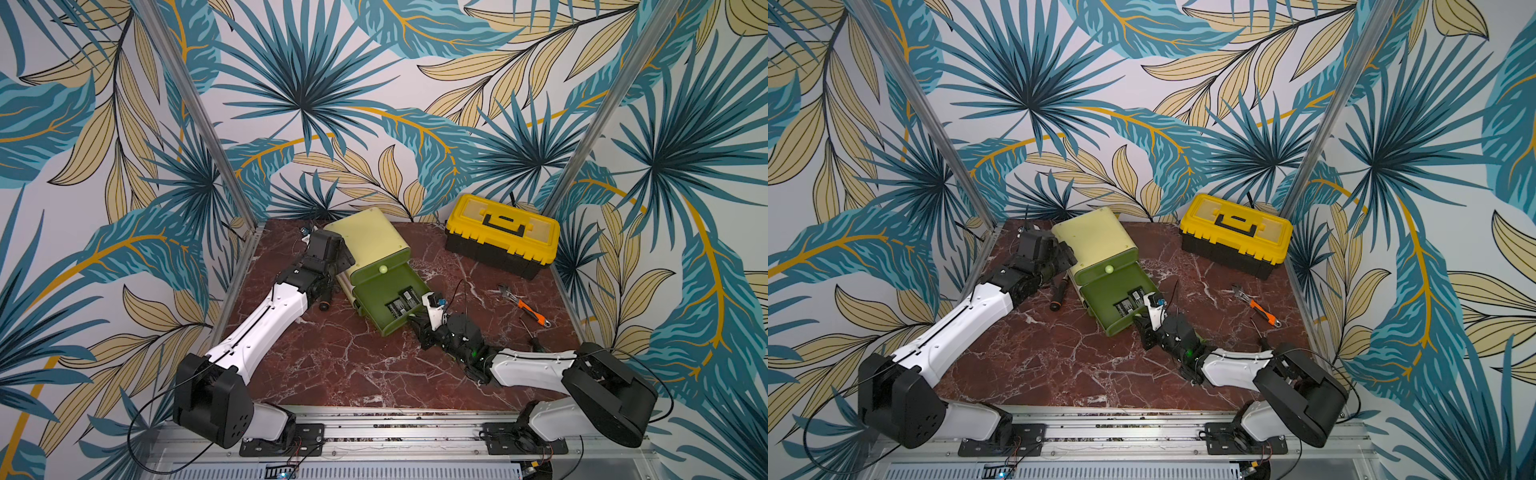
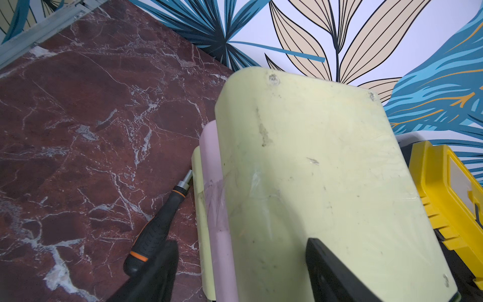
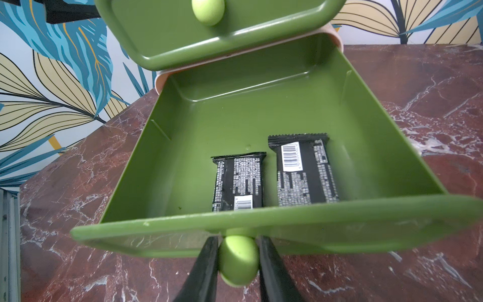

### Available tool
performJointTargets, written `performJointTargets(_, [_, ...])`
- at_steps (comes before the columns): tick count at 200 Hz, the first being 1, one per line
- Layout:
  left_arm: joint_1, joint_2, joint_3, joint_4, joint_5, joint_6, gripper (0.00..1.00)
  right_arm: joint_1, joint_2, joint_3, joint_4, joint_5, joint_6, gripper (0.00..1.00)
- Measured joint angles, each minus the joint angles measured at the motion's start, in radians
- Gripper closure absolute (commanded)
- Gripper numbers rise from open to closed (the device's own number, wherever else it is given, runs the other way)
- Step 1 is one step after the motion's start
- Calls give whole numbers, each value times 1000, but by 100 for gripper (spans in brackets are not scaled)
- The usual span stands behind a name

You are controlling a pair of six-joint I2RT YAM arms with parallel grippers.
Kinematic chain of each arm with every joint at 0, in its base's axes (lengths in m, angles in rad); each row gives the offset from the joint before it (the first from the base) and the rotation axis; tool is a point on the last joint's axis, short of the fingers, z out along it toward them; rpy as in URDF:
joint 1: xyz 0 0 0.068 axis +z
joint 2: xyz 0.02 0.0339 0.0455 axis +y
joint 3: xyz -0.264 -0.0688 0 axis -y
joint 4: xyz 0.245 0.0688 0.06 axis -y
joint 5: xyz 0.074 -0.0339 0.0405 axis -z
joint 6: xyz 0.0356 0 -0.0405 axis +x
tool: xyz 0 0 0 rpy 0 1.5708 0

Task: Take the cookies out of the drawer
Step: Open the drawer in the storage box, then pick up the cookie from the drawer.

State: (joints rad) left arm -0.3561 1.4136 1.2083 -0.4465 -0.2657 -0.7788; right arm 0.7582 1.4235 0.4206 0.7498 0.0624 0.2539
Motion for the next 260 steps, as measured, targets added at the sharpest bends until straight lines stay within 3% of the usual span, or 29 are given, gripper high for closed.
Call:
performJointTargets(24, [1, 0, 0, 2, 0, 0, 19, 3, -3, -1, -6, 10, 2, 46])
performJointTargets(60, [2, -1, -2, 4, 1, 0, 19, 3, -114, -1, -123, 49, -15, 37])
performJointTargets(98, [3, -2, -5, 10, 1, 0, 19, 3, -291, 55, -391, 72, -22, 37])
performJointTargets(128, [3, -5, -6, 11, 2, 0, 19, 3, -336, 185, -653, 82, -6, 37])
performJointTargets(183, [5, -8, -15, 18, 5, 0, 19, 3, -109, 642, -1118, 106, 23, 37])
performJointTargets(260, [6, -17, -28, 28, 5, -9, 19, -12, 188, 880, -1284, 97, 23, 38])
